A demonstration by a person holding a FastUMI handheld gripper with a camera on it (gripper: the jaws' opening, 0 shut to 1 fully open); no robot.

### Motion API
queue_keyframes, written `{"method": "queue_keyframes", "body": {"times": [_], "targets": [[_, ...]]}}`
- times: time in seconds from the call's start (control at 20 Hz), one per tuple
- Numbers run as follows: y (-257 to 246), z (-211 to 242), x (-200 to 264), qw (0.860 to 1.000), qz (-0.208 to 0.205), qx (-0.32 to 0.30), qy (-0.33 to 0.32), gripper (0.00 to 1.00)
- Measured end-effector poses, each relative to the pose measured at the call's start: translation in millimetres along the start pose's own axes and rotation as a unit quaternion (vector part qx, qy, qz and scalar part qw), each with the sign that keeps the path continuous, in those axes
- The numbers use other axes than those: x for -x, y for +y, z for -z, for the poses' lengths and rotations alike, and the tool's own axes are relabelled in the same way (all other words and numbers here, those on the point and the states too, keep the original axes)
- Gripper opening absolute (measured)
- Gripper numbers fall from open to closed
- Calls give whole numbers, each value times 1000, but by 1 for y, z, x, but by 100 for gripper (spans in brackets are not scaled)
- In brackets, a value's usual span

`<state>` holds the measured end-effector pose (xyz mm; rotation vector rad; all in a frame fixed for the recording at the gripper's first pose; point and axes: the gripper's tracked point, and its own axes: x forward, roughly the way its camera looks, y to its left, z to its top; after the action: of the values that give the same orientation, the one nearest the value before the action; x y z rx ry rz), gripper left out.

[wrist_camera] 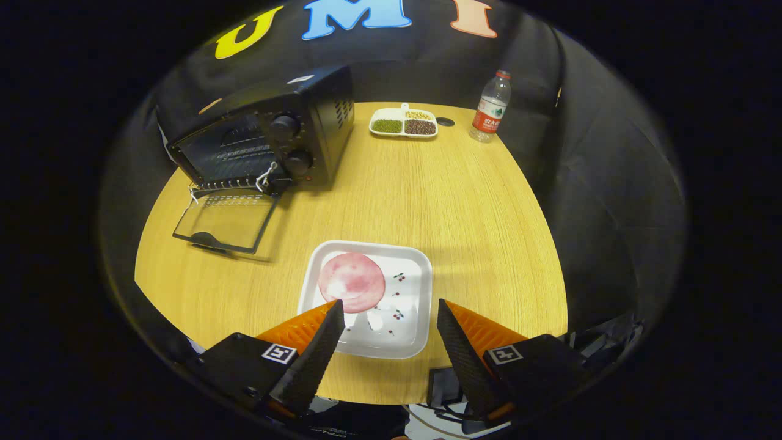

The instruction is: Open the toaster oven, put the food inside, and close the toaster oven door.

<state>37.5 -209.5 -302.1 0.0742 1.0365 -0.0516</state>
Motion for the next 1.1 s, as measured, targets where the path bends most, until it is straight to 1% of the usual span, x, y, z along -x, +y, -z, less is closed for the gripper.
{"method": "queue_keyframes", "body": {"times": [0.4, 0.55, 0.75, 0.85, 1.1], "targets": [[-26, 12, -40, 996, -21, -28, 87, 98], [-34, 21, -47, 992, -19, -33, 119, 98], [-32, 31, -54, 988, -29, -31, 146, 93], [-32, 39, -57, 986, -32, -25, 164, 73], [-27, 37, -59, 983, -58, -45, 169, 22]]}}
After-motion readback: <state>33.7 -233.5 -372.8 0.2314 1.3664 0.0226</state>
